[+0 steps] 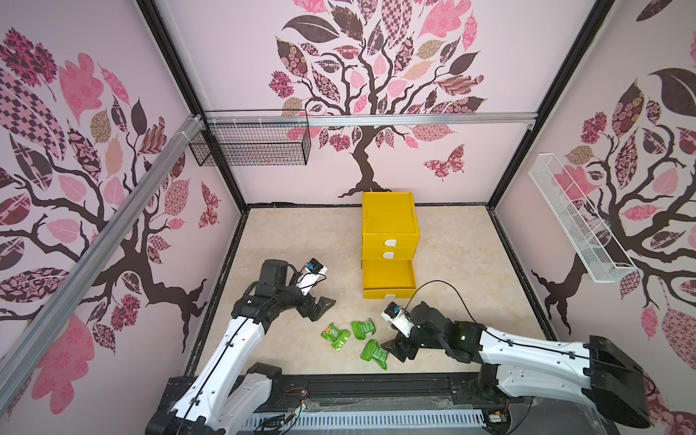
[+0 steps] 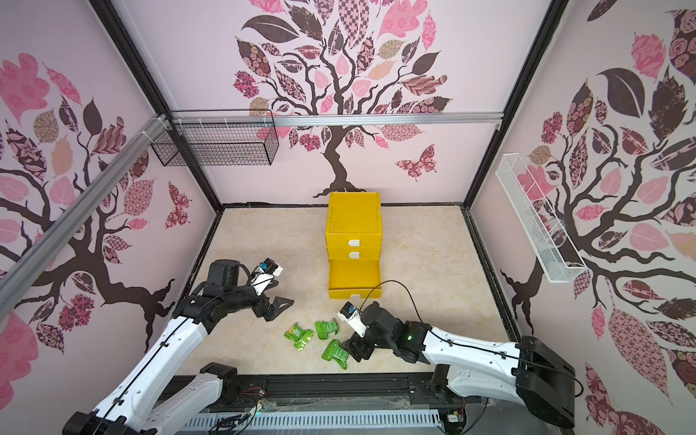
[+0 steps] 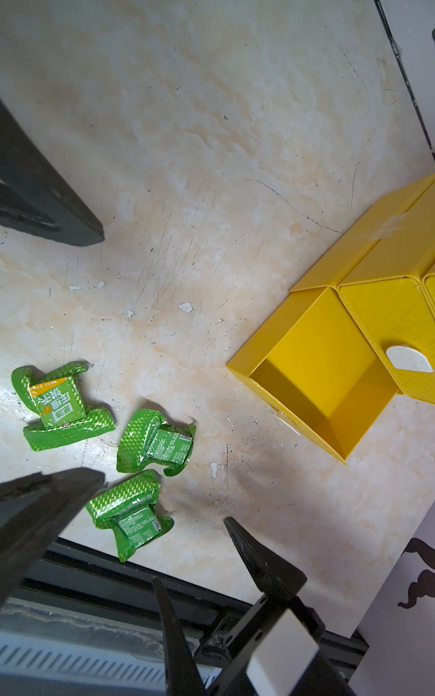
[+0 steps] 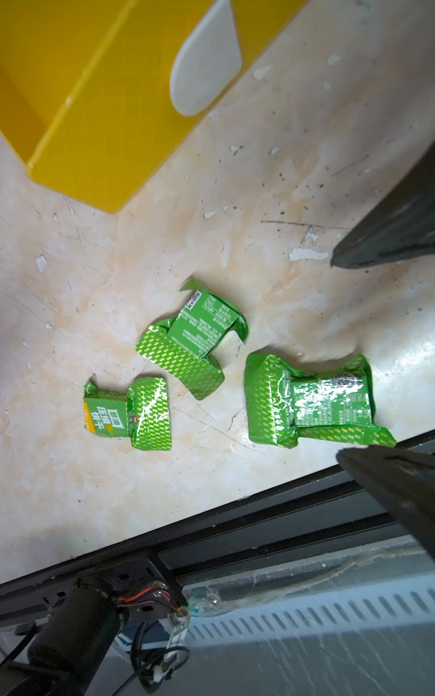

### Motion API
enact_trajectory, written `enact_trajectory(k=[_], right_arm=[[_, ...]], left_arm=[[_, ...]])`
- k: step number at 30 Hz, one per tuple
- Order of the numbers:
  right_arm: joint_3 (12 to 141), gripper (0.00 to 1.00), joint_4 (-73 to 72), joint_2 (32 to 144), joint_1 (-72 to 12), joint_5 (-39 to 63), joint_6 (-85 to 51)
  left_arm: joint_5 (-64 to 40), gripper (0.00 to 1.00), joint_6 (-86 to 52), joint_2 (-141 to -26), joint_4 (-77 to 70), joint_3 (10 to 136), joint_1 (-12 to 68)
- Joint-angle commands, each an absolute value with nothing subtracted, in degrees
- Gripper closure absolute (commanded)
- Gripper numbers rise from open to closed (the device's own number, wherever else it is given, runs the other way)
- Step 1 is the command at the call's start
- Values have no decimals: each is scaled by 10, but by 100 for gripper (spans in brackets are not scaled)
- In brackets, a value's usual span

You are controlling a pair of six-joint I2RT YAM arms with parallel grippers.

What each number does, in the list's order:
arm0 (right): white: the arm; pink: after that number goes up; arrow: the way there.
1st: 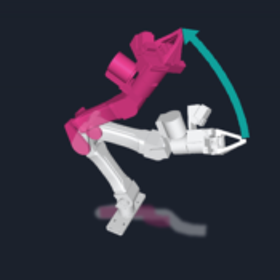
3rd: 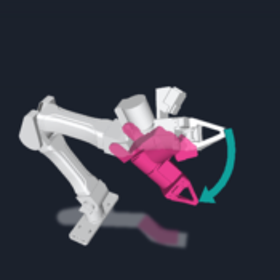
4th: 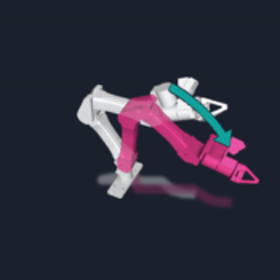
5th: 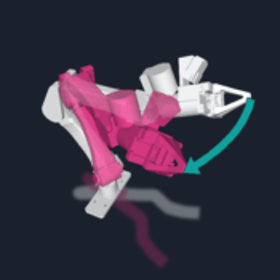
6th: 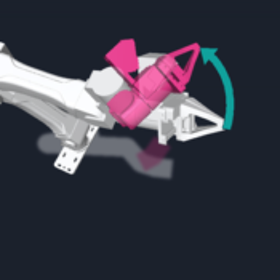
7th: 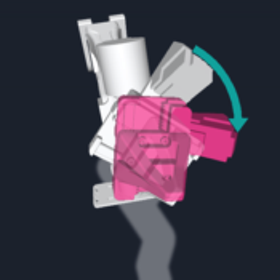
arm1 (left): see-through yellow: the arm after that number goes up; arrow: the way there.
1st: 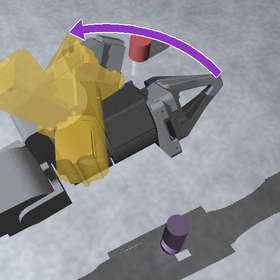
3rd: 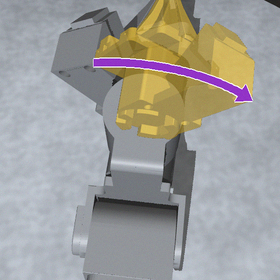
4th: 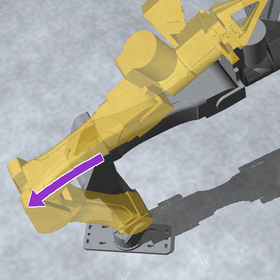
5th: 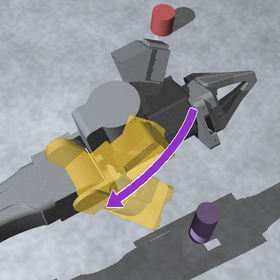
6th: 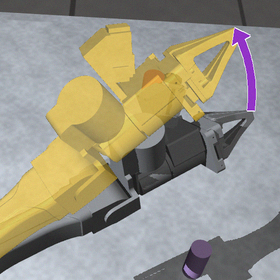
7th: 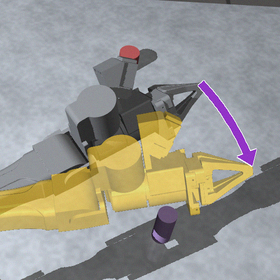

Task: Place the cookies into the drawer by color
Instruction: Pick up the cookie at the center of the board.

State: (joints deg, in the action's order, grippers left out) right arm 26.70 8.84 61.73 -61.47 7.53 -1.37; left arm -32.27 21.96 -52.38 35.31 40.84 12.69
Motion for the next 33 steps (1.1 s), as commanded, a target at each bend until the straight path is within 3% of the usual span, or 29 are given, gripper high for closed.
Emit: enact_trajectory(k=[1,33], right_arm=[[295,22,88,647,-630,97,12],[365,26,145,824,-711,9,28]], left_arm=[[-333,3,226,-523,331,401,127],[-338,3,205,-524,313,396,127]])
